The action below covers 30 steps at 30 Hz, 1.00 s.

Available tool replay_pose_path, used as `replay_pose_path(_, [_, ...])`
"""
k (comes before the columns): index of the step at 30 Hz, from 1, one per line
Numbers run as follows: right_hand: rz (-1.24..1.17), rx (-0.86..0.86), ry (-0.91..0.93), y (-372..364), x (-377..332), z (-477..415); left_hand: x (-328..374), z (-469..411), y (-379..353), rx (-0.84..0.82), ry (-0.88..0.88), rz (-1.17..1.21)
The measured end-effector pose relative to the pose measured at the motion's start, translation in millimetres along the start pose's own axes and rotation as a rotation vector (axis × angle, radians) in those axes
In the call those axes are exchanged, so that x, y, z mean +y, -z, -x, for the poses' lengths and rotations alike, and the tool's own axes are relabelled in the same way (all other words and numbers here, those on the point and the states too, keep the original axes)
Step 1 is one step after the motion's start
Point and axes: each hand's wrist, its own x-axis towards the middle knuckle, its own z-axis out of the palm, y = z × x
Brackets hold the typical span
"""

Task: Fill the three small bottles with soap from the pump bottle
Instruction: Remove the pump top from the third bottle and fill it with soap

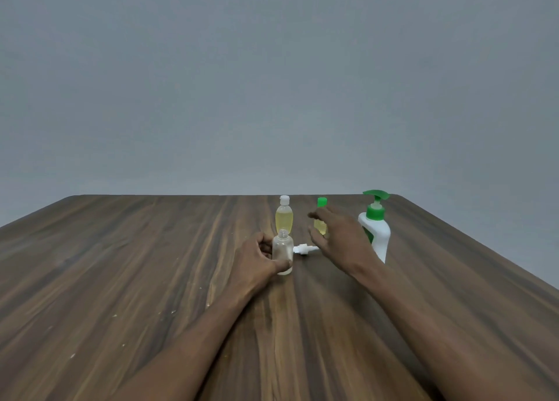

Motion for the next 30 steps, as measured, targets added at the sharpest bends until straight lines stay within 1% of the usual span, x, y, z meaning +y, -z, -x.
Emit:
replay_pose_path(2, [-0.064,0.205,0.007,14.8,1.5,3.7,2.3,1.8,0.4,0.015,-0.018,0.012])
replay_pose_path(4, [-0.010,0.441,-0.007,28.0,2.6,8.7,4.7,4.0,1.0,0.022,-0.028,0.028])
replay_pose_path(6, [-0.022,0.634,-0.131,35.2,7.8,17.3,5.2,5.8,1.9,0.024,-0.034,0.031])
replay_pose_path(7, [-0.073,0.681,-0.232,37.0,10.4,21.7,5.3,6.1,2.3,0.023,-0.035,0.027])
replay_pose_path(8, [-0.134,0.687,-0.347,36.4,13.7,24.9,4.9,5.9,2.9,0.020,-0.033,0.022])
replay_pose_path(9, [-0.202,0.646,-0.452,33.6,18.1,27.7,4.9,5.8,3.3,0.017,-0.027,0.018])
replay_pose_path(11, [-0.330,0.494,-0.622,28.0,21.8,31.4,5.0,6.3,3.4,0.009,-0.016,0.023])
replay_pose_path(12, [-0.374,0.434,-0.676,24.6,23.2,33.0,5.2,6.5,3.6,0.004,-0.020,0.025])
replay_pose_path(14, [-0.415,0.374,-0.747,17.0,26.5,35.8,5.2,6.2,4.2,-0.006,-0.033,0.024])
replay_pose_path(18, [-0.356,0.348,-0.757,9.6,29.4,36.6,6.6,4.9,8.5,-0.013,-0.031,0.035])
replay_pose_path(25, [-0.440,0.308,-0.673,-2.5,3.9,32.8,11.5,7.8,10.1,-0.023,-0.076,0.062])
replay_pose_path(30, [-0.386,0.291,-0.658,-14.1,-12.3,31.4,14.0,8.9,11.2,-0.016,-0.081,0.066])
